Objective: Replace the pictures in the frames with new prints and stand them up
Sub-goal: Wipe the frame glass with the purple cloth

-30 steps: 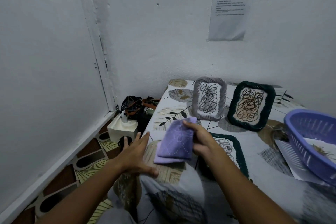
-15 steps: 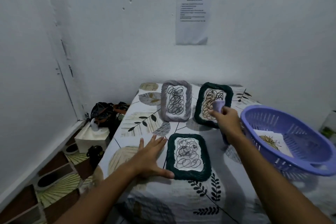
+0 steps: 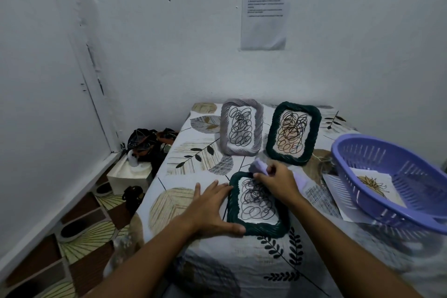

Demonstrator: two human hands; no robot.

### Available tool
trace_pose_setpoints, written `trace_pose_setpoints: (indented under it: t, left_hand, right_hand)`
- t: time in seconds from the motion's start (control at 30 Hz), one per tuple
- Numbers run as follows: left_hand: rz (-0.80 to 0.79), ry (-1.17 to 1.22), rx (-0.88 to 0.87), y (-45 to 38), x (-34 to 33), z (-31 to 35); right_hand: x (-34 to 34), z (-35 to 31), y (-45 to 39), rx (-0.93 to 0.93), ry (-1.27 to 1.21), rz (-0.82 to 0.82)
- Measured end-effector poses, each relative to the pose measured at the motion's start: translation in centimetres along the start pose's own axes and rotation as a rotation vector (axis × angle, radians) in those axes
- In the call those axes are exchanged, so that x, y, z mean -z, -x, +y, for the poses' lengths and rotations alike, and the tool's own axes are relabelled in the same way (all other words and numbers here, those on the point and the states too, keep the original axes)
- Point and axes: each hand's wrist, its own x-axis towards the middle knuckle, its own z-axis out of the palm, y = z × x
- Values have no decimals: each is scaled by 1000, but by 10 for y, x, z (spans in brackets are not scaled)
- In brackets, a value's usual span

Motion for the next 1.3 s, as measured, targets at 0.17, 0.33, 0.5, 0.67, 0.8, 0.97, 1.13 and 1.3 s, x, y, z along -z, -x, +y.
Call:
trace_pose_setpoints:
  t: [0.17,0.33,0.5,0.67,0.8,0.97,1.13,1.3]
  left_hand:
    - [-3,-49,-1,-2,-1,-2]
    - [1,-53,-25,-3,-1,-3]
    - [27,-25,-43,-3,-5,-4]
    - [25,-44,-49,-2,-5,-3]
    - [28,-49,-47,-2,-6,-2]
    - [42,-59,-37,-2,-6,-2]
    - [49,-52,-30,-1,-6,-1]
    - [57,-34,-26,-2,-6,-1]
  right_hand:
    - [-4,4,-4,19,49,-45]
    - [-9,7,-5,98,88,-123]
    - [-10,-1,-6,166,310,-230]
    - [-14,-6,0,180,488,-357]
    - [-13,-11,2,194,561,-390]
    - [-12,-8,-2,192,642,-381]
    - [-5,1,-4,163,619,-358]
    - [18,21,-6,127,572,-298]
